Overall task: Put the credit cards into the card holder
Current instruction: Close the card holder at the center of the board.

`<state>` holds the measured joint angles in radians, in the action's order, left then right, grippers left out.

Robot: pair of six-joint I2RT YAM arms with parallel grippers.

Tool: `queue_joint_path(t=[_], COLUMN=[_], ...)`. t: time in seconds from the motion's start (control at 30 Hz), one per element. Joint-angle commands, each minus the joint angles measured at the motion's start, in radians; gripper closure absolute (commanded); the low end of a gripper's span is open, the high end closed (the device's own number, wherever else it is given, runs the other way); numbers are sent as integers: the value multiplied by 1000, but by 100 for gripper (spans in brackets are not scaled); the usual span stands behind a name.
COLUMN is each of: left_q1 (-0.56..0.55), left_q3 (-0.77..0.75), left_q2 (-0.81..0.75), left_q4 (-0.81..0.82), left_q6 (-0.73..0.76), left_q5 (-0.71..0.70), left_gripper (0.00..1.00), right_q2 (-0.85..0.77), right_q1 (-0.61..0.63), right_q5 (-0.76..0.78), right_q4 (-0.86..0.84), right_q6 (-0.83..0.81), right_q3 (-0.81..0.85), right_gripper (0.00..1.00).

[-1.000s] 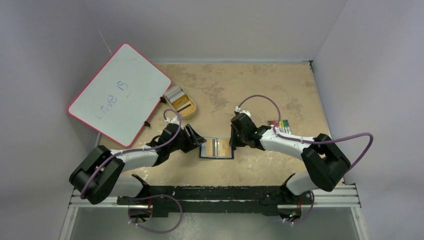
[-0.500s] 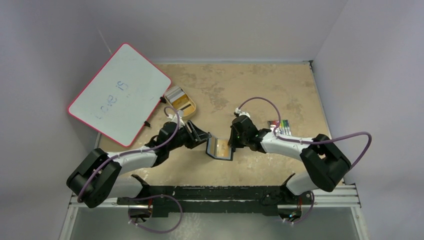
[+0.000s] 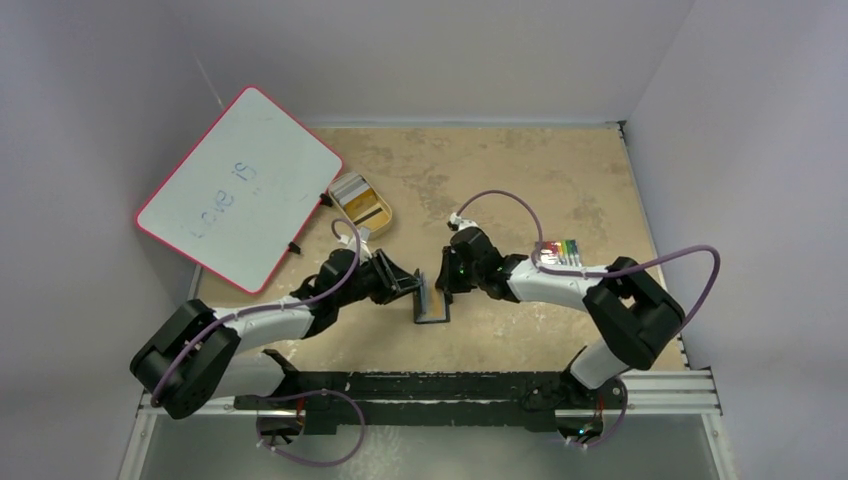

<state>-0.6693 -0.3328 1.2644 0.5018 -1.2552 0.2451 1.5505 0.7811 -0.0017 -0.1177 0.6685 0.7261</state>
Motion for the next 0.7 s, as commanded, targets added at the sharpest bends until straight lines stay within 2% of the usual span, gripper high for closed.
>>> queue_joint_path(t=[0.0,0.17,0.3,0.43,0.67], left_q1=[-7,-9,-12,-23,-47], left_q3=[-37,-74,-102,-145,-207], left_q2=[-37,6,60,97,128], left_q4=[-54,-102,-106,-111,-143], left_q6=[53,113,142,162,195], left_q5=[-40,-44,-32,-14,-22], left_gripper=[68,71,73,66,62], right_q2=[-10,-119,-190,-229,-306], right_q1=[4,2,3,3,1], right_q5=[22,92,78,69,61], right_q4=[46,184,208,210,167], right_q6=[-20,3,37,69,85], right_q3=[75,62,31,2,-67], right_gripper=[80,74,67,62,62])
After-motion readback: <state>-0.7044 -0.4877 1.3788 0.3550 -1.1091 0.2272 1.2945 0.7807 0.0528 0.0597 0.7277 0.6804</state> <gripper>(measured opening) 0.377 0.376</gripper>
